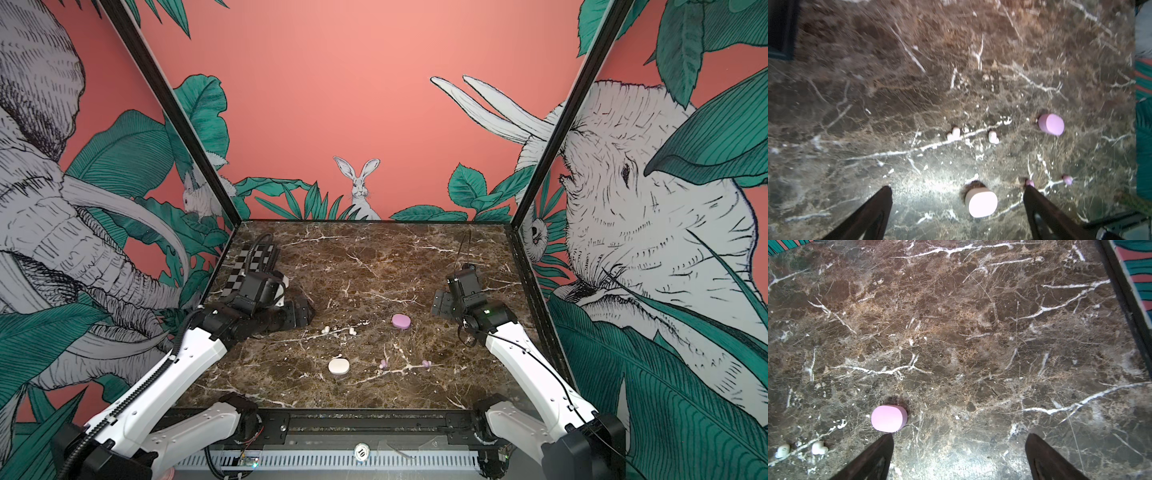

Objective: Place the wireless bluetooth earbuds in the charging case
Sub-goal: 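Move the right gripper toward the pink charging case while the left gripper hovers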

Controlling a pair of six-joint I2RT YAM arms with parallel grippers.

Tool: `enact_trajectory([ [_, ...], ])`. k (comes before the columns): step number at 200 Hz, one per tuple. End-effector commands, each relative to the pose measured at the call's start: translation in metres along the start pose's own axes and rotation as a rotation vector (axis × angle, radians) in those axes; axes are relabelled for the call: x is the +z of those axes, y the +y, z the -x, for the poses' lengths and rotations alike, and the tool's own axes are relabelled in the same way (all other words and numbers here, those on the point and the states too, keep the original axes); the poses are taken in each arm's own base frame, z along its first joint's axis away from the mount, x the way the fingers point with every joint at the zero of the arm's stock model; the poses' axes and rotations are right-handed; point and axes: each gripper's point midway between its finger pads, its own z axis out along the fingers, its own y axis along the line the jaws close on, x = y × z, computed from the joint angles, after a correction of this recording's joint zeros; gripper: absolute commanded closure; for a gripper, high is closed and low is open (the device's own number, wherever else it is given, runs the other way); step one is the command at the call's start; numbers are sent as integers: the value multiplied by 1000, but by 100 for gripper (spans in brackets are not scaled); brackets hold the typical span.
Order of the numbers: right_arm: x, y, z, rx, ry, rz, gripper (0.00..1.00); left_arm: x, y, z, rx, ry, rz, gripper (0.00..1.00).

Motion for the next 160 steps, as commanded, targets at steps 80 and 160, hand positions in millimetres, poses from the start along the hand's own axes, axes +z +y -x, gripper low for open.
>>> enact_trajectory([
  [80, 3, 3, -11, -133, 51, -109, 2, 39, -15, -81, 50, 280, 127, 1],
  [160, 2, 32, -30, -147, 106, -41, 2, 44, -20, -85, 85, 280, 126, 1],
])
